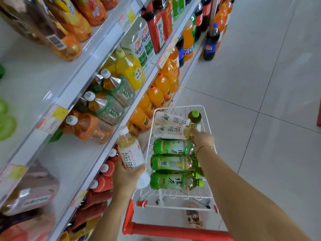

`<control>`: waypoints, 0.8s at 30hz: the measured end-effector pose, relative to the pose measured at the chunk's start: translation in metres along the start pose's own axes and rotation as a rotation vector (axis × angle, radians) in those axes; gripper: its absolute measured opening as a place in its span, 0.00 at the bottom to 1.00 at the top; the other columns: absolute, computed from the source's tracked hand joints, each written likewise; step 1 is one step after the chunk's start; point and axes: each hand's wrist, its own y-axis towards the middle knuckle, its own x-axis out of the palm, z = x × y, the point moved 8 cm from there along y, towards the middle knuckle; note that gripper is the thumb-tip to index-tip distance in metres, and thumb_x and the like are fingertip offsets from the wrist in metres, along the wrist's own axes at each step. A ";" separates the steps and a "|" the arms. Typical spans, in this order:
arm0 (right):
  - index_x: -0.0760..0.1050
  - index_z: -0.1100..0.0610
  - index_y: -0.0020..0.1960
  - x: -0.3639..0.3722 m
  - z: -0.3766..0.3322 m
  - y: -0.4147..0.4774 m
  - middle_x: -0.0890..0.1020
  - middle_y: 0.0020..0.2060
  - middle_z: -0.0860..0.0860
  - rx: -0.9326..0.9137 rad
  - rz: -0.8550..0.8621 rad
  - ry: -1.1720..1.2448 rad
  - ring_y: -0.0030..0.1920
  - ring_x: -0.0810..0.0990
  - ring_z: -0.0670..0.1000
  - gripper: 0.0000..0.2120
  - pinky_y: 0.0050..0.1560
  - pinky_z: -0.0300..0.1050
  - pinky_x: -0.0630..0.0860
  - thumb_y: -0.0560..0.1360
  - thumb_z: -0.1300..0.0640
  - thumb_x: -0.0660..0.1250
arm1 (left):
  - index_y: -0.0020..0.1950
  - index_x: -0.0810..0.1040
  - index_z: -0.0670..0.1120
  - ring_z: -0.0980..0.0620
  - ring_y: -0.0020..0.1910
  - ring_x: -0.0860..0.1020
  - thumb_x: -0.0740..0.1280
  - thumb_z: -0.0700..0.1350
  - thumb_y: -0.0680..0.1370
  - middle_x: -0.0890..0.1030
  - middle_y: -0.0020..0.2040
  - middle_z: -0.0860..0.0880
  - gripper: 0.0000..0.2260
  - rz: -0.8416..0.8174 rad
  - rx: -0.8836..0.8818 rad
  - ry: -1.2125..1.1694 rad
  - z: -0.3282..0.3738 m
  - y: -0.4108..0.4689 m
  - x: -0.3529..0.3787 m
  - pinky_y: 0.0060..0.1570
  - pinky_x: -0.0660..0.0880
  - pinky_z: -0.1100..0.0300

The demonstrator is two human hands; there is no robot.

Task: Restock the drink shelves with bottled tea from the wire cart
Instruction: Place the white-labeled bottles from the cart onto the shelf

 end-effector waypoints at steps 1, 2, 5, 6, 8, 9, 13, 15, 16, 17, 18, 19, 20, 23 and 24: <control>0.78 0.57 0.37 0.002 -0.014 -0.014 0.79 0.35 0.53 -0.117 -0.013 -0.043 0.33 0.75 0.50 0.08 0.31 0.40 0.72 0.69 0.53 0.73 | 0.58 0.75 0.46 0.53 0.45 0.80 0.76 0.39 0.67 0.82 0.50 0.50 0.22 0.012 -0.004 -0.014 0.006 -0.006 -0.008 0.36 0.73 0.65; 0.79 0.55 0.38 0.007 -0.028 -0.031 0.80 0.36 0.52 -0.246 -0.034 -0.087 0.35 0.76 0.50 0.06 0.35 0.40 0.74 0.68 0.54 0.74 | 0.59 0.74 0.45 0.52 0.45 0.80 0.76 0.38 0.67 0.81 0.50 0.49 0.23 0.023 -0.001 -0.026 0.012 -0.013 -0.016 0.37 0.74 0.63; 0.83 0.53 0.50 0.024 -0.072 -0.099 0.82 0.41 0.50 -0.690 -0.111 -0.376 0.41 0.78 0.49 0.12 0.41 0.40 0.74 0.66 0.55 0.74 | 0.61 0.72 0.45 0.49 0.49 0.79 0.76 0.38 0.67 0.79 0.52 0.49 0.25 0.069 0.009 -0.065 0.033 -0.037 -0.043 0.40 0.75 0.62; 0.82 0.52 0.51 0.028 -0.085 -0.123 0.82 0.41 0.50 -0.833 -0.129 -0.477 0.41 0.78 0.49 0.13 0.40 0.40 0.73 0.66 0.54 0.74 | 0.61 0.72 0.45 0.49 0.49 0.79 0.76 0.39 0.67 0.79 0.52 0.49 0.25 0.085 0.023 -0.073 0.041 -0.047 -0.053 0.39 0.74 0.63; 0.82 0.52 0.52 0.031 -0.108 -0.169 0.80 0.39 0.50 -1.046 -0.178 -0.601 0.39 0.78 0.51 0.14 0.39 0.42 0.74 0.66 0.54 0.74 | 0.60 0.71 0.46 0.48 0.49 0.79 0.77 0.40 0.66 0.79 0.53 0.49 0.26 0.124 0.059 -0.093 0.057 -0.065 -0.077 0.40 0.74 0.62; 0.82 0.52 0.51 0.030 -0.119 -0.192 0.78 0.37 0.49 -1.130 -0.199 -0.627 0.38 0.78 0.52 0.14 0.38 0.45 0.75 0.66 0.53 0.74 | 0.60 0.72 0.46 0.49 0.49 0.79 0.77 0.41 0.66 0.80 0.52 0.49 0.26 0.146 0.072 -0.110 0.064 -0.074 -0.090 0.40 0.74 0.63; 0.81 0.55 0.51 0.020 -0.155 -0.298 0.79 0.41 0.54 -1.396 -0.349 -0.589 0.38 0.78 0.57 0.16 0.38 0.52 0.77 0.66 0.53 0.77 | 0.56 0.73 0.47 0.59 0.42 0.78 0.77 0.39 0.66 0.81 0.48 0.50 0.22 0.227 0.153 -0.181 0.097 -0.118 -0.149 0.34 0.71 0.71; 0.81 0.56 0.53 0.015 -0.171 -0.363 0.78 0.43 0.55 -1.504 -0.441 -0.530 0.39 0.78 0.56 0.17 0.40 0.53 0.78 0.66 0.53 0.76 | 0.55 0.74 0.52 0.61 0.44 0.79 0.78 0.40 0.66 0.82 0.48 0.54 0.22 0.267 0.202 -0.227 0.112 -0.144 -0.185 0.37 0.73 0.69; 0.81 0.56 0.53 0.012 -0.181 -0.397 0.78 0.42 0.53 -1.561 -0.480 -0.486 0.38 0.79 0.55 0.17 0.39 0.53 0.79 0.66 0.54 0.76 | 0.53 0.74 0.55 0.64 0.44 0.79 0.78 0.40 0.66 0.82 0.47 0.57 0.22 0.290 0.223 -0.245 0.120 -0.158 -0.205 0.39 0.73 0.67; 0.81 0.56 0.52 0.008 -0.190 -0.432 0.77 0.41 0.52 -1.606 -0.525 -0.430 0.38 0.79 0.53 0.17 0.39 0.51 0.80 0.65 0.54 0.77 | 0.53 0.73 0.57 0.65 0.44 0.78 0.78 0.41 0.66 0.81 0.47 0.59 0.22 0.324 0.256 -0.265 0.129 -0.174 -0.227 0.39 0.74 0.66; 0.81 0.56 0.52 0.003 -0.199 -0.465 0.76 0.41 0.50 -1.629 -0.576 -0.370 0.38 0.79 0.52 0.16 0.40 0.49 0.80 0.65 0.55 0.77 | 0.55 0.74 0.56 0.64 0.45 0.79 0.78 0.41 0.65 0.81 0.48 0.59 0.23 0.372 0.285 -0.285 0.136 -0.189 -0.250 0.40 0.74 0.65; 0.81 0.55 0.51 -0.002 -0.207 -0.498 0.76 0.40 0.47 -1.640 -0.624 -0.310 0.39 0.78 0.50 0.16 0.41 0.47 0.79 0.65 0.55 0.77 | 0.57 0.74 0.54 0.61 0.47 0.79 0.79 0.41 0.64 0.81 0.49 0.57 0.25 0.426 0.321 -0.305 0.145 -0.205 -0.273 0.41 0.75 0.63; 0.81 0.54 0.51 -0.007 -0.215 -0.530 0.75 0.39 0.45 -1.645 -0.667 -0.256 0.39 0.78 0.47 0.15 0.41 0.44 0.78 0.64 0.55 0.78 | 0.58 0.75 0.53 0.57 0.47 0.80 0.80 0.42 0.63 0.82 0.49 0.56 0.26 0.487 0.353 -0.314 0.152 -0.222 -0.297 0.41 0.75 0.62; 0.80 0.48 0.46 -0.020 -0.229 -0.619 0.75 0.36 0.44 -1.651 -0.822 -0.122 0.37 0.77 0.43 0.13 0.41 0.37 0.78 0.64 0.57 0.78 | 0.53 0.76 0.54 0.54 0.41 0.81 0.81 0.46 0.61 0.82 0.42 0.54 0.24 0.640 0.446 -0.325 0.174 -0.275 -0.365 0.37 0.76 0.63; 0.80 0.45 0.44 -0.024 -0.234 -0.647 0.76 0.35 0.44 -1.658 -0.877 -0.085 0.36 0.76 0.44 0.13 0.39 0.36 0.77 0.65 0.59 0.77 | 0.51 0.76 0.53 0.56 0.38 0.79 0.81 0.46 0.62 0.80 0.39 0.53 0.22 0.705 0.467 -0.321 0.181 -0.295 -0.387 0.34 0.75 0.66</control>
